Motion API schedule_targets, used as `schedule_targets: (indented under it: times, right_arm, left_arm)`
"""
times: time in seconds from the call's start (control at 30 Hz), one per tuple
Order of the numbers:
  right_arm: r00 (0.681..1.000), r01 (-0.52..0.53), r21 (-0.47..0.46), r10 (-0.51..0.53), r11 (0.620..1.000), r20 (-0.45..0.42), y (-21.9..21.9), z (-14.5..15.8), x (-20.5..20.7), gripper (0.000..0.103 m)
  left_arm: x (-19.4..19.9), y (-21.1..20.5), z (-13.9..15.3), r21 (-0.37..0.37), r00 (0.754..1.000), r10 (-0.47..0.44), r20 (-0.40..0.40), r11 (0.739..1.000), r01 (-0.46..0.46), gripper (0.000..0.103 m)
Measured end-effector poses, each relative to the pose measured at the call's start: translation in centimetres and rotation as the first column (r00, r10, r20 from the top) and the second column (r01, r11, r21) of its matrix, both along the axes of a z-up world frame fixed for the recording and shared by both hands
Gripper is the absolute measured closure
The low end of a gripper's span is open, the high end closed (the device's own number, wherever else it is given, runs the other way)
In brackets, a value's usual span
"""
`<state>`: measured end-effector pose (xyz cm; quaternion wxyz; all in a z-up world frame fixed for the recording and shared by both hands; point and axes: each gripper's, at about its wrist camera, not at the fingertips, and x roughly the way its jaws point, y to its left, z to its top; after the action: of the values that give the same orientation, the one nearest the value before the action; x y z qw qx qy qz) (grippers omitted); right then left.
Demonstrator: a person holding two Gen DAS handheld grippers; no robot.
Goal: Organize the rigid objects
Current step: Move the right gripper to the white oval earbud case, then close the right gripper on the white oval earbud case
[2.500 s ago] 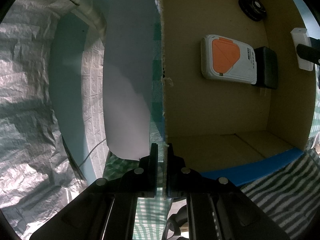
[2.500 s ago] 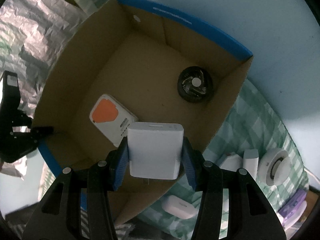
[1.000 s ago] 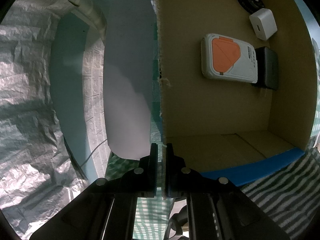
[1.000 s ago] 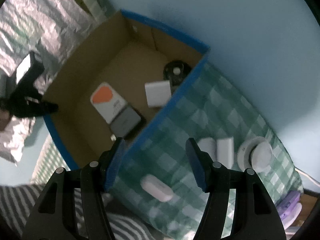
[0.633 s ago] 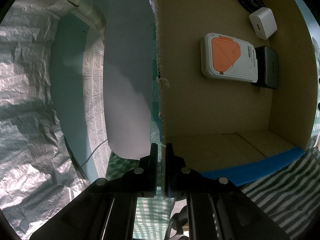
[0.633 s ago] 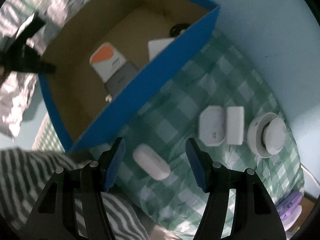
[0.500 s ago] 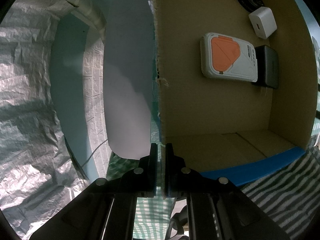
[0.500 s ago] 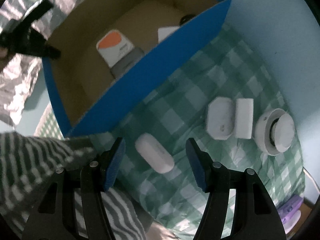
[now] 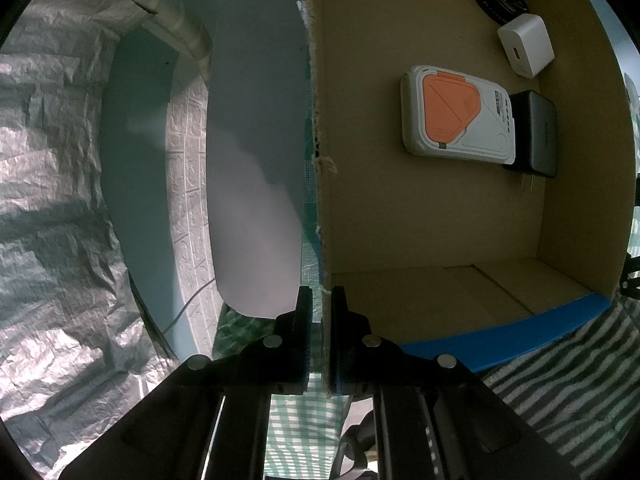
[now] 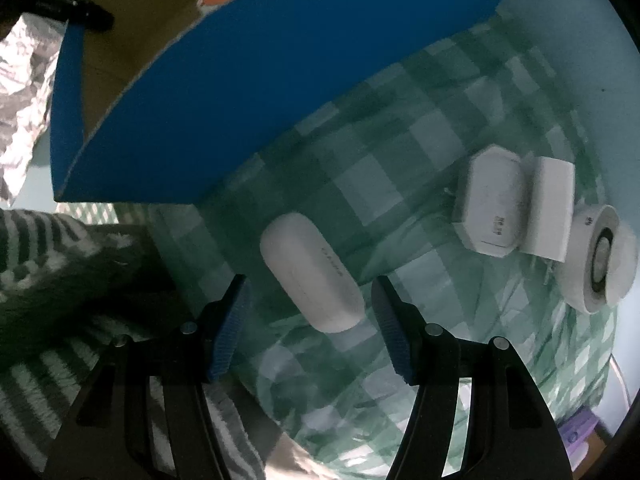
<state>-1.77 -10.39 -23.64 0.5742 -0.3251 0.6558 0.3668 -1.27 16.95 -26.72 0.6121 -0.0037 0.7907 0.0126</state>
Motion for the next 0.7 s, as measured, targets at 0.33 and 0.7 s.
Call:
schedule_targets:
  times: [0.33,0.7]
  right_arm:
    - [1.000,0.014,-0.006,-0.014,1.000,-0.010,1.0,-1.9,0.0,0.058]
    - [0.971,0.229,0.043,-0.226,0.972,-0.075,1.0,-2.5,1.6,0.077]
  left_arm:
    - [0.0,-0.1,0.0,0.000,1.000,-0.002,0.000,1.000,0.002,0.094]
    - [-0.1,-0.2,0.0,0.001,1.000,-0.002,-0.002,1.000,0.002,0.094]
